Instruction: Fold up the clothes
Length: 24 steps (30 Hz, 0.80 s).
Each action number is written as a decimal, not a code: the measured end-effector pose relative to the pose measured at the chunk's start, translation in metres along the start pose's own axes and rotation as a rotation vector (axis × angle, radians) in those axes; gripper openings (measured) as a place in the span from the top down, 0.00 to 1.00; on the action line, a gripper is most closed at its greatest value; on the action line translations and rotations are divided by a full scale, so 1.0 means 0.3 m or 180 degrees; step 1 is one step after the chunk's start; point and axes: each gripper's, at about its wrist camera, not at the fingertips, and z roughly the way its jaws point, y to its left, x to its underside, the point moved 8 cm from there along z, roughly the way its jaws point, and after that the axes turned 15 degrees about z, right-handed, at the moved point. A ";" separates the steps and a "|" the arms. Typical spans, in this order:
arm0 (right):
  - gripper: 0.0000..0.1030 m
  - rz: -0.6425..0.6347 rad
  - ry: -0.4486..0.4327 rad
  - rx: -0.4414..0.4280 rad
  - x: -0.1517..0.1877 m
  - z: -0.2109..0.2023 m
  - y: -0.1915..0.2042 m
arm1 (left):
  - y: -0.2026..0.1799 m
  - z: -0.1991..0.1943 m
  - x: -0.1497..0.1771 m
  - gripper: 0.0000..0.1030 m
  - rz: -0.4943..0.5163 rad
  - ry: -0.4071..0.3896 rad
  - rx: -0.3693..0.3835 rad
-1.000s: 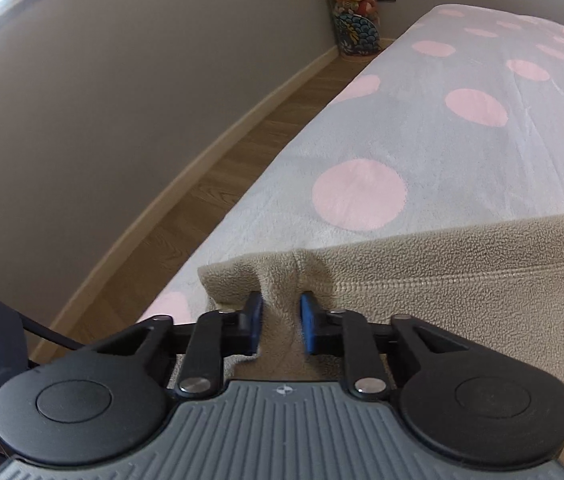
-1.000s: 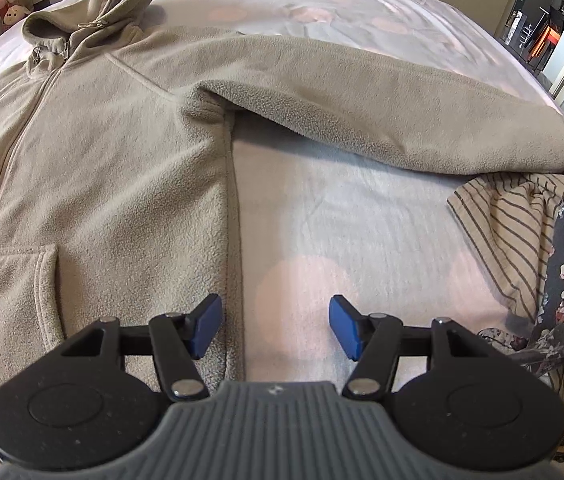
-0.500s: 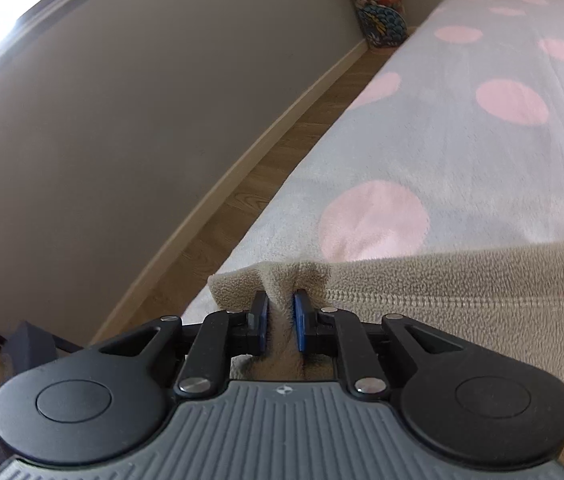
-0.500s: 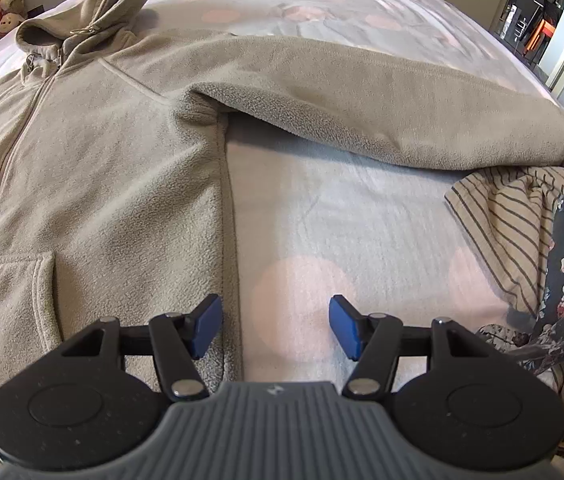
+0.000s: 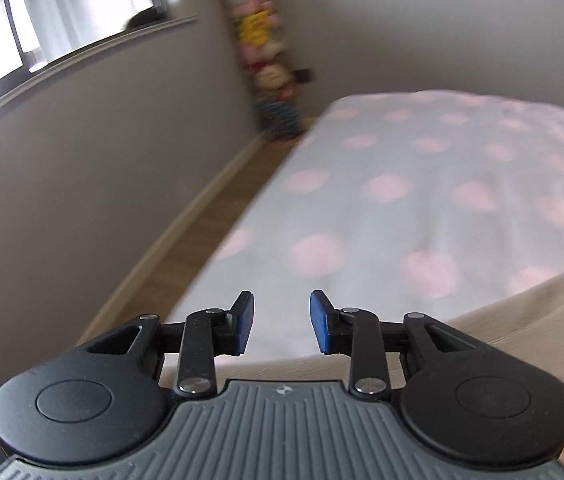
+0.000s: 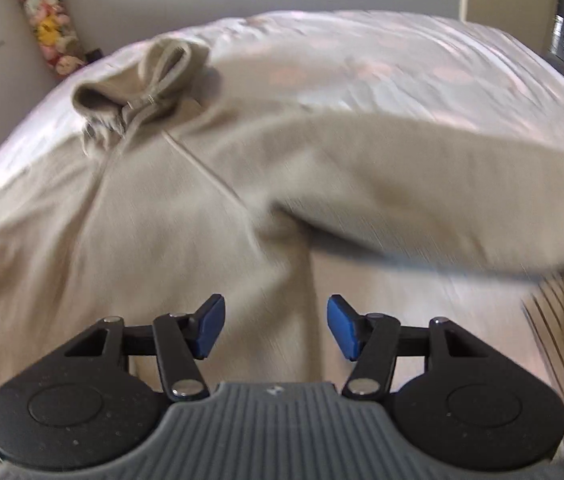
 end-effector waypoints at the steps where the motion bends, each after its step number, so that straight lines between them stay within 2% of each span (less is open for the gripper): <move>1: 0.53 0.0016 -0.0022 -0.0081 -0.058 0.028 0.032 | -0.070 -0.014 -0.053 0.72 0.0048 -0.0073 0.0124; 7: 0.49 0.0001 -0.0172 -0.0405 -0.407 0.204 0.218 | -0.499 0.003 -0.335 0.71 0.0164 -0.0390 0.0856; 9: 0.48 -0.0012 -0.0193 -0.0424 -0.508 0.266 0.269 | -0.616 0.047 -0.401 0.66 0.0241 -0.0442 0.0991; 10: 0.47 0.0028 -0.0202 -0.0454 -0.556 0.296 0.292 | -0.674 0.069 -0.434 0.60 0.0280 -0.0468 0.1058; 13: 0.41 0.0260 -0.0145 -0.0599 -0.687 0.399 0.355 | -0.821 0.133 -0.506 0.58 0.0282 -0.0449 0.1219; 18: 0.35 0.0809 -0.0021 -0.0753 -0.817 0.584 0.446 | -0.954 0.250 -0.568 0.58 0.0005 -0.0294 0.1394; 21: 0.32 0.0913 0.0087 -0.0711 -0.851 0.696 0.489 | -0.994 0.303 -0.584 0.58 -0.0111 -0.0187 0.1419; 24: 0.31 0.0920 0.0184 -0.0539 -0.852 0.799 0.490 | -1.026 0.353 -0.579 0.58 -0.0232 -0.0031 0.1448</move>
